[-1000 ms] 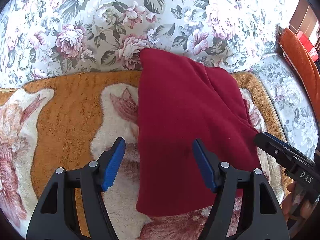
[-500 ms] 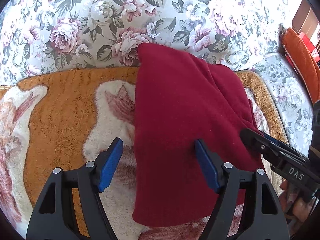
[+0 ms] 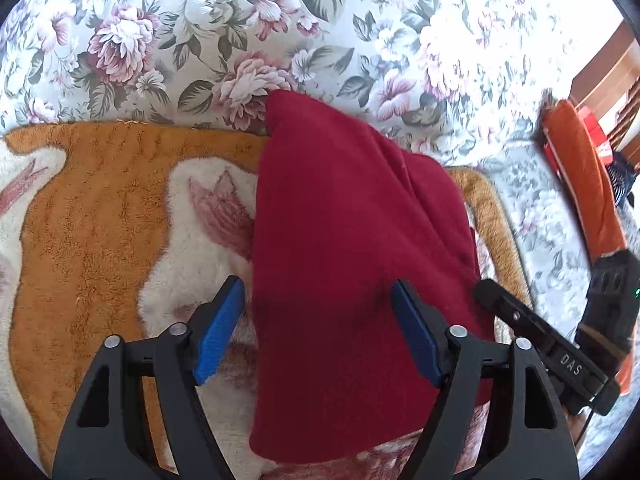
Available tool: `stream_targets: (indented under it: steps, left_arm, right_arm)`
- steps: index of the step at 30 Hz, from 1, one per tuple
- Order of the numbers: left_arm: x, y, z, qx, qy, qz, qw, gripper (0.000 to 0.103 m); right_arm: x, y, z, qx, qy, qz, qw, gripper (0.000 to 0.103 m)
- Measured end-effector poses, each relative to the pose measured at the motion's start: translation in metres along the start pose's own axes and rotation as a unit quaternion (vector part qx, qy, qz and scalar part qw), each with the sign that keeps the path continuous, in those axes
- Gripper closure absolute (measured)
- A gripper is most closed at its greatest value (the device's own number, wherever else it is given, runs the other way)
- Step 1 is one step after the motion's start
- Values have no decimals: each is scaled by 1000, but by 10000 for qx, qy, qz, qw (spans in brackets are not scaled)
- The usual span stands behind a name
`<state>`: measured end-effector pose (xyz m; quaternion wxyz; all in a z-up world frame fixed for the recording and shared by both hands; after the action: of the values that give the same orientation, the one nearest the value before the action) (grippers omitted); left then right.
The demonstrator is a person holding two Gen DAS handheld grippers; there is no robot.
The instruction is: Fold small clothes
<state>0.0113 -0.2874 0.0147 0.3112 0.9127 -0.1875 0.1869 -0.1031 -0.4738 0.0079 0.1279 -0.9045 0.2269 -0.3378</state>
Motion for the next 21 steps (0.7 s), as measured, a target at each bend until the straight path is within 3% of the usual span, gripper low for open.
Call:
stream_targets:
  steps: [3, 7, 10, 12, 16, 18, 21]
  left_arm:
    - [2, -6, 15, -376, -257, -228, 9987, 16]
    - [4, -15, 34, -670, -437, -530, 9954, 16]
    - [5, -18, 50, -887, -613, -604, 9923, 16]
    - [6, -18, 54, -1012, -557, -601, 9915, 16]
    - [5, -15, 51, -965, -432, -468, 9933, 19]
    - [3, -14, 43, -978, -365, -468, 9934, 27]
    - [-2, -6, 18, -1037, -309, -371, 9934, 29]
  right_arm:
    - [-5, 10, 14, 298, -323, 233, 9988, 39]
    - [-6, 15, 31, 718, -427, 431, 9956, 29]
    - [-9, 13, 48, 1133, -619, 486, 9904, 28]
    - [-7, 9, 51, 1176, -498, 407, 9910, 28]
    - [-3, -6, 51, 1115, -356, 233, 9928, 50]
    - [-2, -14, 43, 999, -228, 116, 9947, 55]
    - [-1, -33, 21, 1105, -79, -37, 9938, 56]
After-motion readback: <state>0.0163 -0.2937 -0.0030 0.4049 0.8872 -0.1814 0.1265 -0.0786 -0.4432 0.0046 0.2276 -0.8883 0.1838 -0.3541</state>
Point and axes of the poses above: each gripper's, at about its wrist camera, not at the fingertips, and z roughly the way its jaws point, y to its right, x to its top, the point moved 6 cm from there along z, roughly the way its jaws point, and after that the axes turned 7 degrees about -x, right-handed, at the moved point
